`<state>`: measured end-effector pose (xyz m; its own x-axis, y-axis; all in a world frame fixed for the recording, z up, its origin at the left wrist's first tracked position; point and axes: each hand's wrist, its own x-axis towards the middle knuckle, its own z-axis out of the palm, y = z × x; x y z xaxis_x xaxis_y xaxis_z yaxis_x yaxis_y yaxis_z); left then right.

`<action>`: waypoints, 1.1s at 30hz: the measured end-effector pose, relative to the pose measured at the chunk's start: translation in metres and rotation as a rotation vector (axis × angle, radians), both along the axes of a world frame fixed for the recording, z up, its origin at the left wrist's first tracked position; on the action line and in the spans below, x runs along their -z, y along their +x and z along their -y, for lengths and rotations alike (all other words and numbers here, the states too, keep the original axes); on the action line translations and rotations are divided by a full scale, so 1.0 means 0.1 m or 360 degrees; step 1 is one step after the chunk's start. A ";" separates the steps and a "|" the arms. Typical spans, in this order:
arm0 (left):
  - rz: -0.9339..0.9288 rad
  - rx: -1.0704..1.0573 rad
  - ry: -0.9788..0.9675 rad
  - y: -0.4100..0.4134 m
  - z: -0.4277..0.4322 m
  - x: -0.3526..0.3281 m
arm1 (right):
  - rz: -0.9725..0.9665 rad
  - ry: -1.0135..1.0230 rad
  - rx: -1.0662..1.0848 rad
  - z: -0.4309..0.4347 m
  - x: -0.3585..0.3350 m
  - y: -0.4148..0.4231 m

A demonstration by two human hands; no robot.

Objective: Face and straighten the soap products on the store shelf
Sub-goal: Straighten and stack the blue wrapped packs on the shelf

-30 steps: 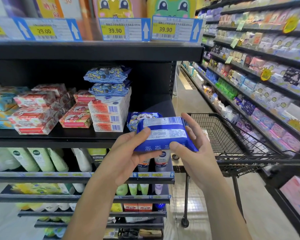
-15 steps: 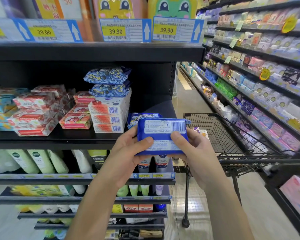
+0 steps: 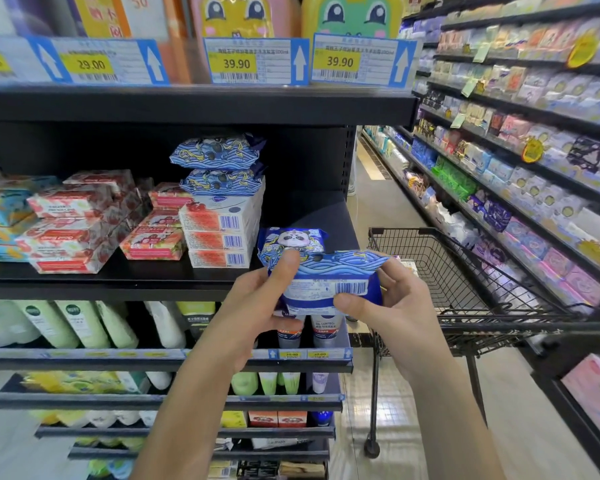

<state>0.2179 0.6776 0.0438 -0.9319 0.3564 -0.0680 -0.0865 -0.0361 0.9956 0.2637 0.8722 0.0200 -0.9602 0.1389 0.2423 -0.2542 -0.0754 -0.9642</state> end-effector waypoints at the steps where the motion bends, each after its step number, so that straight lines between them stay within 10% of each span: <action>1: -0.0003 -0.0025 0.0047 0.01 -0.01 0.00 | -0.0007 0.0007 0.0004 0.01 0.01 -0.01; 23: -0.0349 -0.0206 0.0022 -0.08 -0.02 0.25 | 0.0300 -0.0242 0.0061 0.15 0.08 -0.10; 33: 0.0017 -0.0095 0.0282 -0.07 0.01 0.18 | 0.0071 -0.0228 0.0089 0.06 0.10 -0.13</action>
